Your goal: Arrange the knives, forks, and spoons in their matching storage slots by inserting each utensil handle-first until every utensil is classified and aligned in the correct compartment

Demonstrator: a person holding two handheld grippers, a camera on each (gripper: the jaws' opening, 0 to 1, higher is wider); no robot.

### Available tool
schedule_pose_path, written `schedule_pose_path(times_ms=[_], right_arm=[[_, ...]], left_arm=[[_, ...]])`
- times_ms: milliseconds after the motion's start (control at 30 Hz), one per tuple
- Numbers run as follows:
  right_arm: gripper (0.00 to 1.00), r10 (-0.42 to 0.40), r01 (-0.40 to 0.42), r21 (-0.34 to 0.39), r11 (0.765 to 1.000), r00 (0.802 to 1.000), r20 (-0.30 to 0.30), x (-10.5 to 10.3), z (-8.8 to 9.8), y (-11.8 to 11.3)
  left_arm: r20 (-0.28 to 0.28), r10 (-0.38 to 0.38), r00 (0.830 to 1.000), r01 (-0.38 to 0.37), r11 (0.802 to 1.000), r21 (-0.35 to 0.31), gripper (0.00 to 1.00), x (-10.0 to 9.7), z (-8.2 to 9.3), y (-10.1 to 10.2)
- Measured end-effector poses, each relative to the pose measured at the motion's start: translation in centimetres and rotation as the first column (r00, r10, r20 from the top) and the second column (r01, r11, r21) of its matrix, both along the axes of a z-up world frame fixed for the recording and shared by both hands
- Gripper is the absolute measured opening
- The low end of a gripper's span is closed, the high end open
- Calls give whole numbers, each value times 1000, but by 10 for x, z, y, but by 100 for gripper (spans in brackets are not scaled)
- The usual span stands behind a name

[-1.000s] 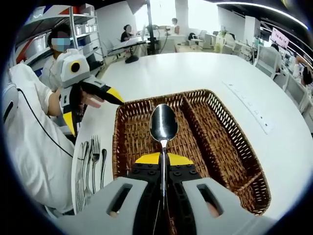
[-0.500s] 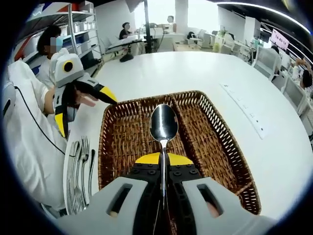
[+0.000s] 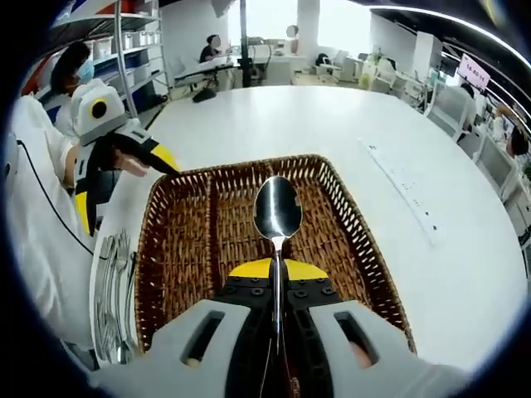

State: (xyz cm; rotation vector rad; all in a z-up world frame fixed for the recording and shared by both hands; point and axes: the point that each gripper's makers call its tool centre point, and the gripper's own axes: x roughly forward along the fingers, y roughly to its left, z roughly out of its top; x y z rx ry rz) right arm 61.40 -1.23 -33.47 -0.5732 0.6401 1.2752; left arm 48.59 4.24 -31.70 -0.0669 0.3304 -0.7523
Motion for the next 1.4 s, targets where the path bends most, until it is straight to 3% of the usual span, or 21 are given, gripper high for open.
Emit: schedule_pose_path(times_ms=[667, 1400], right_arm=[[1, 16, -15, -22, 1000, 1000, 26, 54, -16, 19], [2, 58, -58, -28, 998, 998, 24, 75, -45, 30]], left_arm=[[-6, 7, 1000, -7, 1000, 4, 81, 10, -1, 1], [-16, 17, 1000, -17, 1000, 13, 81, 19, -6, 9]])
